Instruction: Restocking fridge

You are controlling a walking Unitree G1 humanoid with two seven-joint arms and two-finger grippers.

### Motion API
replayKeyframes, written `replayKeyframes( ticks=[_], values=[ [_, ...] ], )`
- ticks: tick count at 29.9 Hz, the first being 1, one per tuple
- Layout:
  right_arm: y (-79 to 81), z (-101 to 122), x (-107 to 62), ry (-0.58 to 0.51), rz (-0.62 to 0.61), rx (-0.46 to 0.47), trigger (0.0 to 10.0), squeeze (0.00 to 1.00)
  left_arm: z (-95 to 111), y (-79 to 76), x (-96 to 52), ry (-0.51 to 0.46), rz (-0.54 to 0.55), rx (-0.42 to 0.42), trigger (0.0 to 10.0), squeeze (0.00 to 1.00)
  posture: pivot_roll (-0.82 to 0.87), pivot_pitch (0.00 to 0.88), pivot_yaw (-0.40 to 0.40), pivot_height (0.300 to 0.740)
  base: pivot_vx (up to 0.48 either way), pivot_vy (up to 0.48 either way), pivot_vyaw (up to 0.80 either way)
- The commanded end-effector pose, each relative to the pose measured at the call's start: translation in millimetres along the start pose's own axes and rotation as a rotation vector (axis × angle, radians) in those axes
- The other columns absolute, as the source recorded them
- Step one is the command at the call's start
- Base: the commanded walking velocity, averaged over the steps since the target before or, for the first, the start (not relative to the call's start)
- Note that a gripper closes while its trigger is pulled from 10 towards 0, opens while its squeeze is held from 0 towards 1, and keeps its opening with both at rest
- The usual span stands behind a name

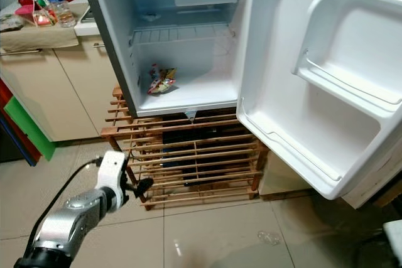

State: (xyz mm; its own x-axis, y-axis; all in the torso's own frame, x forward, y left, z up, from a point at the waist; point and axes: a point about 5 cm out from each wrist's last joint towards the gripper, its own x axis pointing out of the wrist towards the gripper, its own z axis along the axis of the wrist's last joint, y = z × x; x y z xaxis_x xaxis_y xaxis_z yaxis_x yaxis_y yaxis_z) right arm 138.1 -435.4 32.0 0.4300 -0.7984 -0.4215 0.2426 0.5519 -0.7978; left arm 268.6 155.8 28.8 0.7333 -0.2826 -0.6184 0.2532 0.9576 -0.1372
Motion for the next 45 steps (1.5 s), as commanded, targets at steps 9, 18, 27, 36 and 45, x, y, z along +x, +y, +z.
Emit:
replayKeyframes(
  ticks=[9,18,27,36,45],
  values=[
    [-21.5,69,4.7,-0.239,-0.118,0.146,10.0,0.00,5,5.9,0.6,0.010,-0.006,0.038,10.0,0.00,-0.25,0.000,0.065,0.740,0.000,0.000,0.00],
    [24.1,138,-22.9,-0.590,0.239,0.314,10.0,0.00,0,7.7,2.0,0.035,-0.004,0.062,10.0,0.00,-0.26,0.000,0.069,0.740,0.000,0.000,0.00],
    [86.9,184,-96.9,-0.870,0.762,0.299,10.0,0.00,-62,56.5,-18.9,0.271,0.094,0.156,10.0,0.00,-0.23,0.000,0.072,0.740,0.000,0.000,0.00],
    [102.7,192,-216.5,-1.040,1.511,0.278,10.0,0.00,-134,73.8,-54.0,0.512,0.015,0.119,10.0,0.00,-0.20,0.000,0.082,0.740,0.000,0.000,0.00],
    [96.3,207,-148.1,-0.888,0.984,0.377,10.0,0.00,-87,61.1,-34.1,0.212,-0.009,-0.003,10.0,0.00,-0.18,0.000,0.069,0.740,0.000,0.000,0.00]
  ],
)
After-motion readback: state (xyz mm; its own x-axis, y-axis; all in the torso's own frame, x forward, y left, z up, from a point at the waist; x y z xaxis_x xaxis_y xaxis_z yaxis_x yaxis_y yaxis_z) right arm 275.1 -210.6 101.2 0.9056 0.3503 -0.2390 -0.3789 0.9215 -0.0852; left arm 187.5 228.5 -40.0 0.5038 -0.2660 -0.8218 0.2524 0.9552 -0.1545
